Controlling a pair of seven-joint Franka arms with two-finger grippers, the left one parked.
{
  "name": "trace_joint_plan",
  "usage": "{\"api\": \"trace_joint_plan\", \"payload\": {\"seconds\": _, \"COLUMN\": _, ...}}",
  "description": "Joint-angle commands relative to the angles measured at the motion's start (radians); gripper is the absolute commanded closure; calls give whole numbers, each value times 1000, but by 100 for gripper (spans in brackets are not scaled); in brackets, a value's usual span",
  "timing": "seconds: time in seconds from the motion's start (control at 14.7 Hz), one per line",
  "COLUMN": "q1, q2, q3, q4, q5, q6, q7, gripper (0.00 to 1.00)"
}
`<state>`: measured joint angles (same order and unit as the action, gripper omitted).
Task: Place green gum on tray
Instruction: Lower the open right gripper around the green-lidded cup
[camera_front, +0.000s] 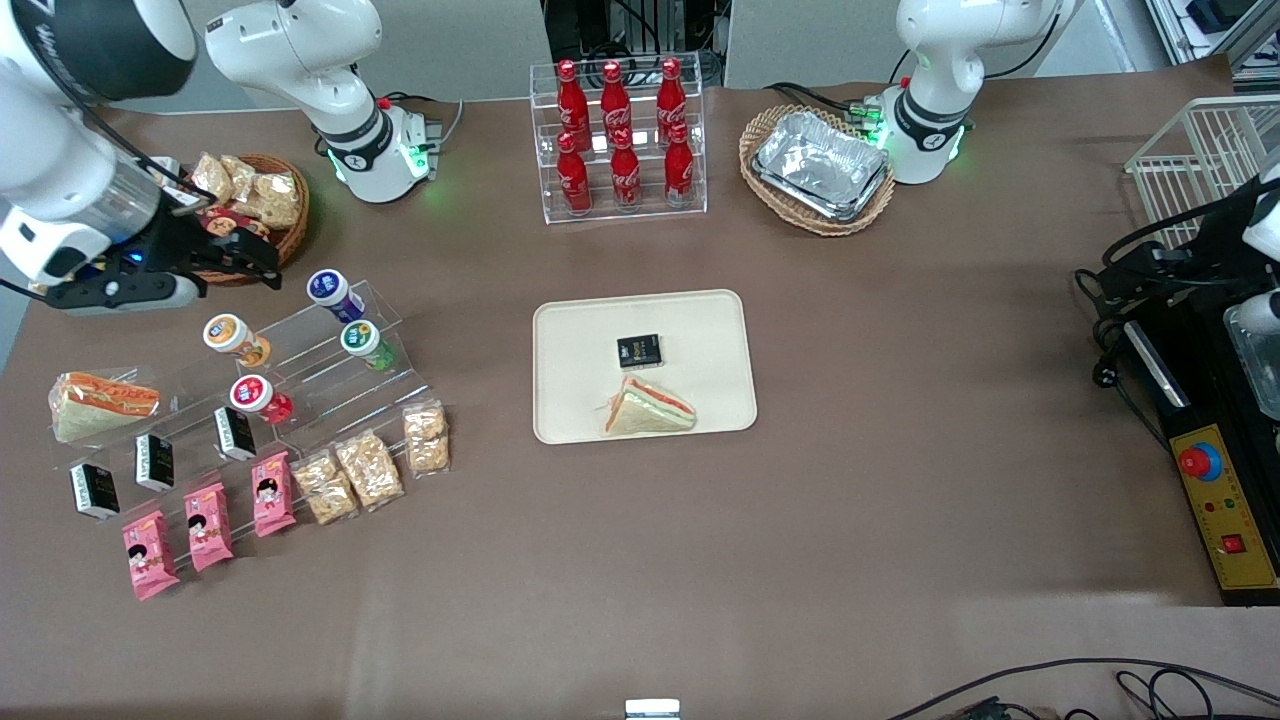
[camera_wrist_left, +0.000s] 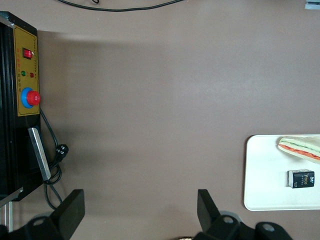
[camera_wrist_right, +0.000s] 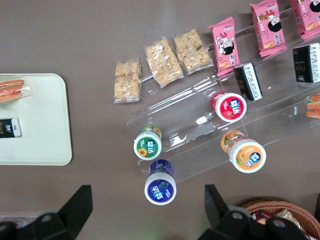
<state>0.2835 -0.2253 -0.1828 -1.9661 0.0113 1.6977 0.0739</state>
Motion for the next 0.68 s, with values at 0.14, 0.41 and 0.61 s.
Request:
{"api": "trace_joint_plan", "payload": {"seconds": 0.14, "q1": 6, "q2": -26, "q3": -1, "q4": -149, "q5": -14, "q6": 126, "q7": 1, "gripper": 0}}
{"api": "trace_joint_plan", "payload": {"seconds": 0.41, "q1": 6, "q2": -26, "q3": -1, "q4": -394, "q5": -14, "q6": 396, "q7": -3, "gripper": 0}}
{"api": "trace_joint_plan", "payload": {"seconds": 0.61, "q1": 6, "q2": 21, "q3": -1, "q4": -427, "q5": -14, "q6": 454, "q7": -5, "gripper": 0}}
